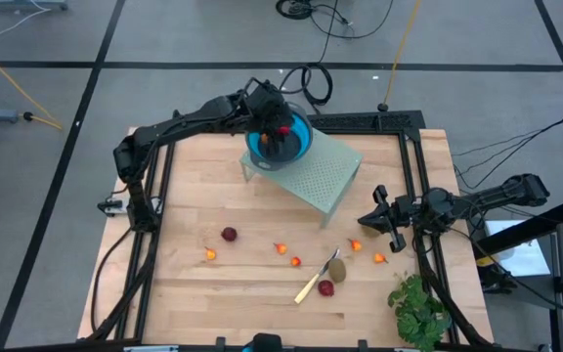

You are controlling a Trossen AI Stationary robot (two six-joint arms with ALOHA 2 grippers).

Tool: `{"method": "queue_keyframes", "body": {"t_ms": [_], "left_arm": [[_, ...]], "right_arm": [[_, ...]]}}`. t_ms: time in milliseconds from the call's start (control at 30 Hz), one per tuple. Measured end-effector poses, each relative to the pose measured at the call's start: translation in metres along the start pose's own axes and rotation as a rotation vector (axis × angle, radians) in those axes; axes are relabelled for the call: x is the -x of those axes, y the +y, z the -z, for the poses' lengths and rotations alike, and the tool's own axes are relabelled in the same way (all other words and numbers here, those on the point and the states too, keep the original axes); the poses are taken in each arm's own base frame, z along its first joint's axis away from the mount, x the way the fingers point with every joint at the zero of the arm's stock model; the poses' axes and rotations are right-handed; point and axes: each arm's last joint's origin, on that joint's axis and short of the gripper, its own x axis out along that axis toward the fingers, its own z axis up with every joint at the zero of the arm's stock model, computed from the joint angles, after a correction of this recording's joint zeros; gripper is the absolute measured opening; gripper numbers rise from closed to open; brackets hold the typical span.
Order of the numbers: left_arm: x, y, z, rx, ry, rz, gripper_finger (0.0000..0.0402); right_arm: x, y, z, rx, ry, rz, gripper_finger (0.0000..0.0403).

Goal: Pick & Place Fruit
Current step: Put the mango into the blue strainer bowl on the shelf, then put the pomegranate into the blue strainer bowl on the shelf

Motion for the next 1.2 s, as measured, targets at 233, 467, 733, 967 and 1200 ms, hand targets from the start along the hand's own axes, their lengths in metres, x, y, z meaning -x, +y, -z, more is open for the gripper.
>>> {"method": "queue_keyframes", "body": {"t_ms": [233, 467, 733, 967, 1200], "left_arm": [[0.000, 0.001, 0.000, 0.001, 0.005, -0.020, 0.0268], [0.007, 0.002, -0.002, -0.044, 0.024, -0.117, 0.0271], [0.069, -0.003, -0.013, 0.020, -0.099, -0.189, 0.0271], [0.124, -0.012, -0.010, 0.161, -0.162, -0.197, 0.0271], [0.163, -0.026, 0.000, 0.314, -0.179, -0.142, 0.0271]], "right_arm": [[0.000, 0.000, 0.000, 0.000, 0.000, 0.000, 0.0000], [0.000, 0.000, 0.000, 0.000, 0.000, 0.000, 0.0000], [0.000, 0.000, 0.000, 0.000, 0.000, 0.000, 0.0000], [0.000, 0.000, 0.000, 0.000, -0.001, -0.001, 0.0000], [0.000, 0.000, 0.001, 0.000, 0.010, -0.003, 0.0000]]}}
